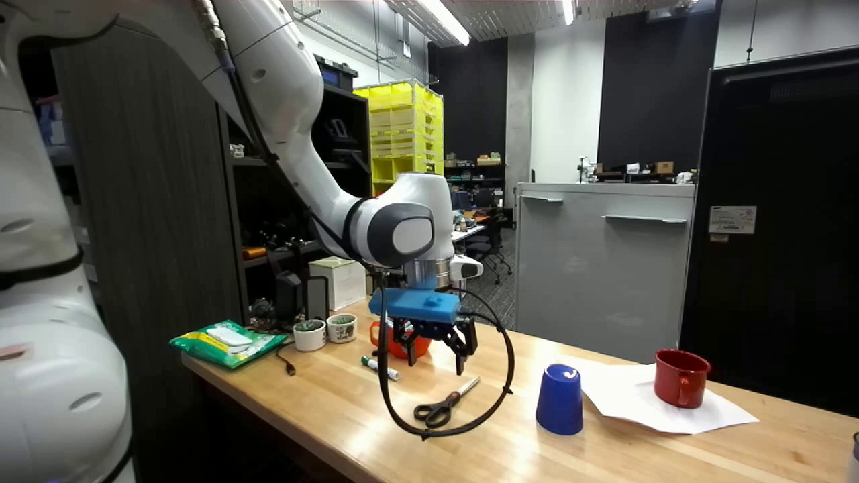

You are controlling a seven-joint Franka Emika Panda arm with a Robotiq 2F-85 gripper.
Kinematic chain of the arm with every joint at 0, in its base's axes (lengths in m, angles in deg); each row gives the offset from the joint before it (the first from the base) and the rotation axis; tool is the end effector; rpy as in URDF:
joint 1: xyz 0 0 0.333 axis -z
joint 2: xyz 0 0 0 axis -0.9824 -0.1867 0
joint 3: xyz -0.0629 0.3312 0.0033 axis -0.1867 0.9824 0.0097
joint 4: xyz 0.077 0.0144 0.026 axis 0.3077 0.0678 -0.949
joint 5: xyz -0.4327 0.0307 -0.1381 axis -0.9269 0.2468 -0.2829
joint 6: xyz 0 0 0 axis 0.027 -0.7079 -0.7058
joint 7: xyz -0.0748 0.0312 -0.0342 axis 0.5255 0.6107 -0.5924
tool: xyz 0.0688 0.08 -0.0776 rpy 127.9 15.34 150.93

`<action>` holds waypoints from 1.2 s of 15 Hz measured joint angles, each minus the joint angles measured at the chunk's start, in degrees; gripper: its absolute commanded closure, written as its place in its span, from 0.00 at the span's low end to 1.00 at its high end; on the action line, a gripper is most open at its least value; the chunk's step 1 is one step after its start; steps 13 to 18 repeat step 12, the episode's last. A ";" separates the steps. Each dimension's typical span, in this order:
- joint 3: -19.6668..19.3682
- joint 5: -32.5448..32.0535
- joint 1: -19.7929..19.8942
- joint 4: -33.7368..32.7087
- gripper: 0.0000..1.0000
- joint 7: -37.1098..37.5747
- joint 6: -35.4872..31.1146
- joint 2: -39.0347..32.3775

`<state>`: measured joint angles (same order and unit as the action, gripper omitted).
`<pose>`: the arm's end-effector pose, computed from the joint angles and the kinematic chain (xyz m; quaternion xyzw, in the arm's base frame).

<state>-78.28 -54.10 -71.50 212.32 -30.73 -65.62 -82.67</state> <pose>0.4796 -0.1216 0.2666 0.9954 0.0803 0.0465 0.0251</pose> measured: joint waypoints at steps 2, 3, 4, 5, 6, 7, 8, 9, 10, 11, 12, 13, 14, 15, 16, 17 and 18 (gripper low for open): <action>0.09 0.00 -0.48 -0.39 0.00 1.80 3.20 1.55; 0.16 0.00 -0.70 -0.68 0.00 2.69 5.04 2.35; 0.24 0.00 -0.92 -0.98 0.00 3.53 6.72 3.17; 0.35 0.00 -1.11 -1.28 0.00 4.25 8.15 4.02; 0.45 0.00 -1.29 -1.55 0.00 4.94 9.36 4.90; 0.53 0.00 -1.44 -1.80 0.00 5.50 10.40 5.75; 0.61 0.00 -1.52 -2.04 0.00 6.00 11.34 6.57; 0.65 0.00 -1.63 -2.21 0.00 6.40 12.09 7.37; 0.72 -0.03 -1.69 -2.38 0.00 6.75 12.84 8.11; 0.82 -0.05 -1.73 -2.63 0.00 6.89 13.79 8.72; 0.89 -0.05 -1.74 -2.82 0.00 6.96 14.50 9.23; 0.89 -0.05 -1.74 -2.82 0.00 6.96 14.50 9.23; 0.89 -0.05 -1.74 -2.82 0.00 6.96 14.50 9.23; 0.89 -0.05 -1.74 -2.82 0.00 6.96 14.50 9.23; 0.89 -0.05 -1.74 -2.82 0.00 6.96 14.50 9.23; 0.89 -0.05 -1.74 -2.82 0.00 6.96 14.50 9.23; 0.89 -0.05 -1.74 -2.82 0.00 6.96 14.50 9.23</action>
